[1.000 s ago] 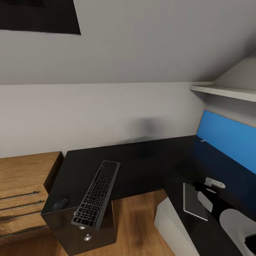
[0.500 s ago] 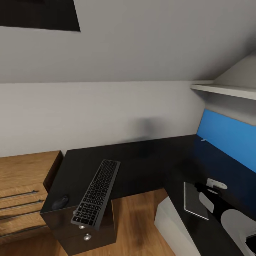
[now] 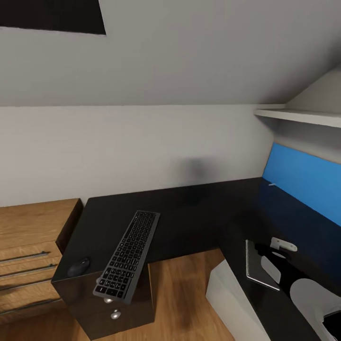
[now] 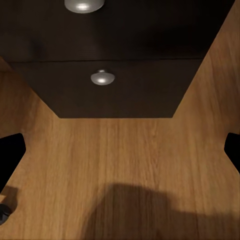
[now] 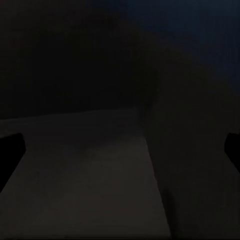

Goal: In the bedroom, organize the workspace by keeping the computer under the desk, ensuring the monitor is on the desk, placing the keyboard on the desk next to the monitor, placing the mouse on the desk next to the keyboard, moving the folder from the swivel chair onto the desk next to the mouse, stacking the notebook on top of the folder with the pen on top of the notebook, and positioning the swivel chair next to the desk.

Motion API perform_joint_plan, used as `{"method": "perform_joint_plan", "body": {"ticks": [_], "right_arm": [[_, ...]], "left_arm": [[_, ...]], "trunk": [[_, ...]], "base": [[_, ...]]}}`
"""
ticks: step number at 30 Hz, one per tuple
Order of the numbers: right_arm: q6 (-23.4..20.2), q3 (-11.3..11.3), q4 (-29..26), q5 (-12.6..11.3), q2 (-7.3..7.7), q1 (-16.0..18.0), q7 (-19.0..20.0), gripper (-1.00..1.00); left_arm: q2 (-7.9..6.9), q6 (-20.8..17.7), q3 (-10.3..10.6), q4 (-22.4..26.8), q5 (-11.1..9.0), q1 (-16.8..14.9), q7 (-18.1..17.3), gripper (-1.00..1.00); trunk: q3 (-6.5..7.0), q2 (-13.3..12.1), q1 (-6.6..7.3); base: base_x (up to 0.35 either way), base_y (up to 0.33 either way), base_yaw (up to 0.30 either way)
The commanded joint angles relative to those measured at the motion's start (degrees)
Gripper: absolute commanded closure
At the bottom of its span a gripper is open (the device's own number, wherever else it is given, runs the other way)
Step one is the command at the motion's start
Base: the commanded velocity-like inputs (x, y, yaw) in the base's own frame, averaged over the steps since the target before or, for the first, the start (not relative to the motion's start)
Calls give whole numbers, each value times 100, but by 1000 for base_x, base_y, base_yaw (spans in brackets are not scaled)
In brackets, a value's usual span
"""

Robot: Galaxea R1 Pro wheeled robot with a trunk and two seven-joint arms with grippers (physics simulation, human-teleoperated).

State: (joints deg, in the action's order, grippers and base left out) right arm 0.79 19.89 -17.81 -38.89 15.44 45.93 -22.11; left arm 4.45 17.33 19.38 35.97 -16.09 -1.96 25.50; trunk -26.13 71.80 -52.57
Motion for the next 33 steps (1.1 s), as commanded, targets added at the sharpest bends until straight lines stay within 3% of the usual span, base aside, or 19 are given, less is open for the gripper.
{"method": "perform_joint_plan", "body": {"ticks": [1,22,33], "right_arm": [[8,49,-8,-57,1,4,-31,-100],[0,50,-14,50,-15,4,-30,-100],[0,50,-20,57,-31,4,-30,-100]], "left_arm": [[-5,34,41,-2,-58,-6,34,-100],[-5,34,46,-2,-57,-6,34,-100],[-11,34,36,-13,-52,-6,34,-100]], "trunk": [[-25,45,-23],[-402,887,-484],[-402,887,-484]], "base": [[0,0,0],[0,0,0],[0,0,0]]}}
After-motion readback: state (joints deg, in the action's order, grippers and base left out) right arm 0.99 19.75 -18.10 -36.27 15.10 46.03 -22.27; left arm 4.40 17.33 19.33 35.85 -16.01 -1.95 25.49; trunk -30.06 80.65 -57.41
